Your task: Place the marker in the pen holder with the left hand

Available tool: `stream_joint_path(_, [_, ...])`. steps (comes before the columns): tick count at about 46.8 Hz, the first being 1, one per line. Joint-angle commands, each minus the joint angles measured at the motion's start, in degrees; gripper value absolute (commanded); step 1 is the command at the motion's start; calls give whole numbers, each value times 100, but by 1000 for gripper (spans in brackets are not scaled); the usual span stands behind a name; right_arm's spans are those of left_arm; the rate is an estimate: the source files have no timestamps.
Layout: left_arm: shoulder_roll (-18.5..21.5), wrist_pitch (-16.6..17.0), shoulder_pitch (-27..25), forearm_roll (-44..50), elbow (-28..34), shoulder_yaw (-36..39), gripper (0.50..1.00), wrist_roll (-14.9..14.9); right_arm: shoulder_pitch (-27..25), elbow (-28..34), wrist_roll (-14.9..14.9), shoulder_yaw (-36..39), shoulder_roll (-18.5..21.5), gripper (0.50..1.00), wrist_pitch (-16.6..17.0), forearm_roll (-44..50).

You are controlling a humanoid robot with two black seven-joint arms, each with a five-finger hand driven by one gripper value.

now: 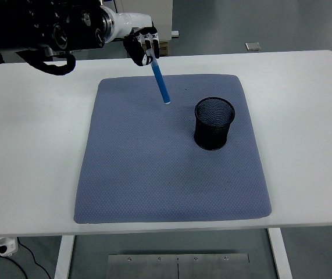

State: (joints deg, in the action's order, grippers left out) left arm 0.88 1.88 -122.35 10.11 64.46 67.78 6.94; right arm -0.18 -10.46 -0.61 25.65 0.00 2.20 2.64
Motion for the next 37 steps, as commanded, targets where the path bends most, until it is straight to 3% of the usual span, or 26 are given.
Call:
stream_joint_path(1, [0,5,-26,0,-4,-63,500,0,0,0,0,1,0,1000,0,0])
stream_joint_path(37, [97,5,-184,9,5,-670,500,0,0,0,0,1,0,1000,0,0])
